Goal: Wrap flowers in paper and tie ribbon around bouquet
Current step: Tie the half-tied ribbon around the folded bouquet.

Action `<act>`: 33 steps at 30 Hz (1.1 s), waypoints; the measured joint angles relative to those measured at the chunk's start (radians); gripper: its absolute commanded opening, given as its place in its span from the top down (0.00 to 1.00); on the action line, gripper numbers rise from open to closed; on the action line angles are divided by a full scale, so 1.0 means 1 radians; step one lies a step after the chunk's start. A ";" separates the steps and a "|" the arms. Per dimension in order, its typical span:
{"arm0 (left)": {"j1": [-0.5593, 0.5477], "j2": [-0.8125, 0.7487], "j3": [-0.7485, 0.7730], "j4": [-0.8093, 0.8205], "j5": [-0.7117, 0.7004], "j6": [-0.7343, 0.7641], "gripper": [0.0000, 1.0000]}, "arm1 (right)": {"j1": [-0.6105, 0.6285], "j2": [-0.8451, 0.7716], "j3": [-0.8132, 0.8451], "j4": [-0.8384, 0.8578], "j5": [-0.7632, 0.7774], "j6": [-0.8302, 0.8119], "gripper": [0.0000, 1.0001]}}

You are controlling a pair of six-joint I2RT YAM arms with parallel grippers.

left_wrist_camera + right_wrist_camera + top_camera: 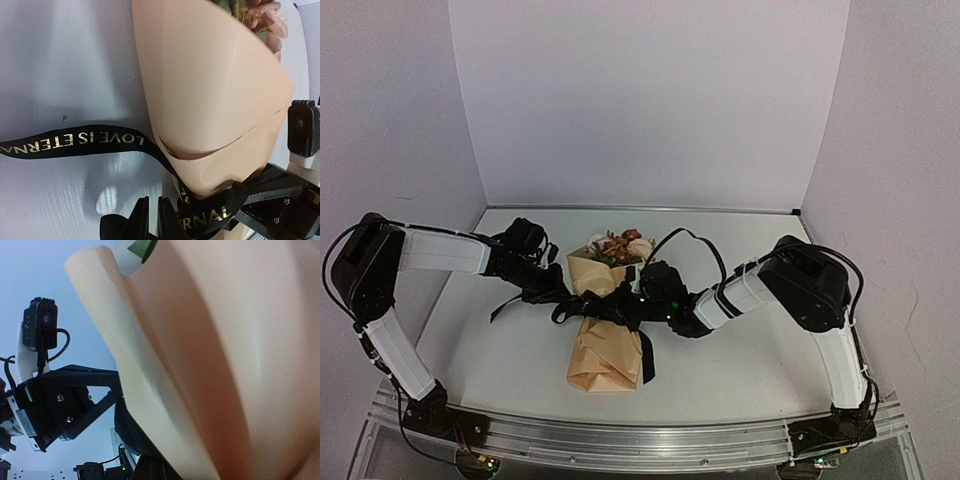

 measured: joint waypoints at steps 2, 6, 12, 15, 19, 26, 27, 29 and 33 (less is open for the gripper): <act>0.000 0.028 0.003 -0.010 0.022 0.011 0.90 | 0.000 -0.001 0.000 -0.019 0.004 -0.011 1.00; -0.001 0.041 0.013 -0.022 0.065 0.025 0.87 | 0.002 -0.005 0.000 -0.053 0.011 -0.024 1.00; -0.015 0.042 0.046 -0.020 0.115 0.055 0.82 | 0.005 -0.010 0.019 -0.122 0.027 -0.048 1.00; -0.030 0.053 0.064 -0.020 0.145 0.073 0.82 | 0.005 -0.014 0.038 -0.167 0.033 -0.059 1.00; -0.044 0.073 0.080 -0.022 0.178 0.089 0.84 | 0.006 -0.017 0.062 -0.221 0.038 -0.070 1.00; -0.052 0.084 0.085 -0.020 0.211 0.100 0.88 | 0.006 -0.024 0.096 -0.308 0.058 -0.082 1.00; -0.052 0.084 0.085 -0.019 0.216 0.100 0.88 | 0.006 -0.025 0.098 -0.314 0.060 -0.082 1.00; -0.054 0.084 0.085 -0.019 0.226 0.100 0.88 | 0.006 -0.025 0.102 -0.325 0.061 -0.082 1.00; -0.057 0.084 0.084 -0.015 0.243 0.100 0.89 | 0.006 -0.025 0.112 -0.339 0.067 -0.082 1.00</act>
